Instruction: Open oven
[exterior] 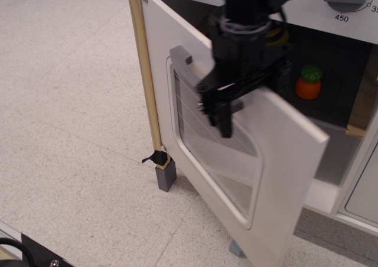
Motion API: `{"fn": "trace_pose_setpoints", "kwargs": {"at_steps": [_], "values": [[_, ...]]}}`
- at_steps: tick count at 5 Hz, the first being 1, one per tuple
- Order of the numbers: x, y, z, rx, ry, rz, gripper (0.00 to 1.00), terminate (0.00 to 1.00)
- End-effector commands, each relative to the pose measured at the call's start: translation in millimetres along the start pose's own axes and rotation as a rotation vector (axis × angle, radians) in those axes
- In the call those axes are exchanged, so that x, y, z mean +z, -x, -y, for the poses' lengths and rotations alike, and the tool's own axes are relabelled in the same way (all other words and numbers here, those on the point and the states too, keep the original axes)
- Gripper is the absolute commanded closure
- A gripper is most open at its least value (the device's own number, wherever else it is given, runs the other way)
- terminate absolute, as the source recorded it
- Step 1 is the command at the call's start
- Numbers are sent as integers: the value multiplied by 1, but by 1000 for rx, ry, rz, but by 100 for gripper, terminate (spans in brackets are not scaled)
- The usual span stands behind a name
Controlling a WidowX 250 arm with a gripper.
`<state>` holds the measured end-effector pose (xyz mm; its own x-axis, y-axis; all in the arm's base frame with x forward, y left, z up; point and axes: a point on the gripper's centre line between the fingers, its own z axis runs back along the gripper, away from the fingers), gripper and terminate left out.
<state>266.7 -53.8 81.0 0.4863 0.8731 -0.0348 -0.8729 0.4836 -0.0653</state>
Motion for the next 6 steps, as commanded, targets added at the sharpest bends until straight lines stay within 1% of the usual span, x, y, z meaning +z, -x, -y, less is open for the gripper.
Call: {"fn": "trace_pose_setpoints", "kwargs": {"at_steps": [1,2,3,4,5,6], "values": [[27,-34,-64,-322,-23,71,0,0],[29,-51,-101,-395,-51,70,0,0],[26,-71,-136,-470,-95,89,0,0],[33,-90,-153,-516,-83,101,0,0],[41,-105,-158,-544,-77,132,0,0],[60,-99,-138,-509,-44,121,0,0]]}}
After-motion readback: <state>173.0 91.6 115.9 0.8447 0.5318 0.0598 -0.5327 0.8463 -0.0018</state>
